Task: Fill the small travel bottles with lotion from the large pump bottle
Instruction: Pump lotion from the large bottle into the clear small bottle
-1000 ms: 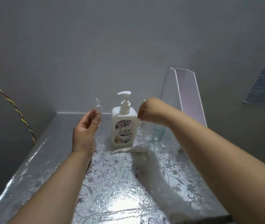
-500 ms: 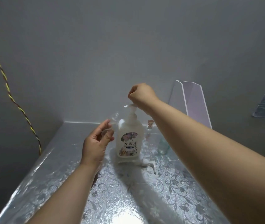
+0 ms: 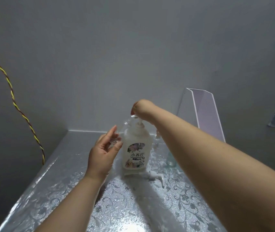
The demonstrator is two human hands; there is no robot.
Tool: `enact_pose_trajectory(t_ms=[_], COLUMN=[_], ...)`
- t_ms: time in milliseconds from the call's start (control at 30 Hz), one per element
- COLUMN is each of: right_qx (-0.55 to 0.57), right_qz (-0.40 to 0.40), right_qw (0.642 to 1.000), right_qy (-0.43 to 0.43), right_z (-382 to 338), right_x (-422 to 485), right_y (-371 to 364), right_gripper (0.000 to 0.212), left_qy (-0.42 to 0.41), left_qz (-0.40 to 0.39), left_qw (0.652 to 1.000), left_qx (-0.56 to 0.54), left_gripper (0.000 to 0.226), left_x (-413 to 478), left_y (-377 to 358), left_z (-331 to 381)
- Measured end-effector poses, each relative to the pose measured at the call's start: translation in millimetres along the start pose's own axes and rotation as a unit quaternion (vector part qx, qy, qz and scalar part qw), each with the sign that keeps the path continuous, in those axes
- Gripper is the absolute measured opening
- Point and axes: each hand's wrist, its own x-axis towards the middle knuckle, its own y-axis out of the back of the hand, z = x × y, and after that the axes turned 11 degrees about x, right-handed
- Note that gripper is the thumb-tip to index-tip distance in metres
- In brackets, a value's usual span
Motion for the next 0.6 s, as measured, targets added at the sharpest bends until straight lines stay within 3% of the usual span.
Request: enact_pose_trajectory(t_ms=[100,167,267,600], right_qx=[0.023,-0.033,-0.075,-0.102], right_qz=[0.0,-0.012,-0.039,-0.089], right_qw=[0.998,0.998,0.995,0.991], right_qy=[-0.053,-0.058,-0.042,-0.019], right_z=[-11,-13,-12,-15], right_x=[7,16,14,9], right_y=[-2,-3,-2,1], right_gripper=[0.032,0.038,0.023,0.031], left_qy=[-0.009,-0.012,-0.014,-0.012], left_qz=[0.004,0.005,0.005,0.021], left_qw=[1.0,1.0,1.0,0.999], left_qx=[-0.002,-0.001,-0.007,-0.021], left_gripper=[0.051,0.051,0.05,0.047], left_x=[0,0,-1,-2], left_y=[1,1,-1,-1], left_z=[2,3,5,8])
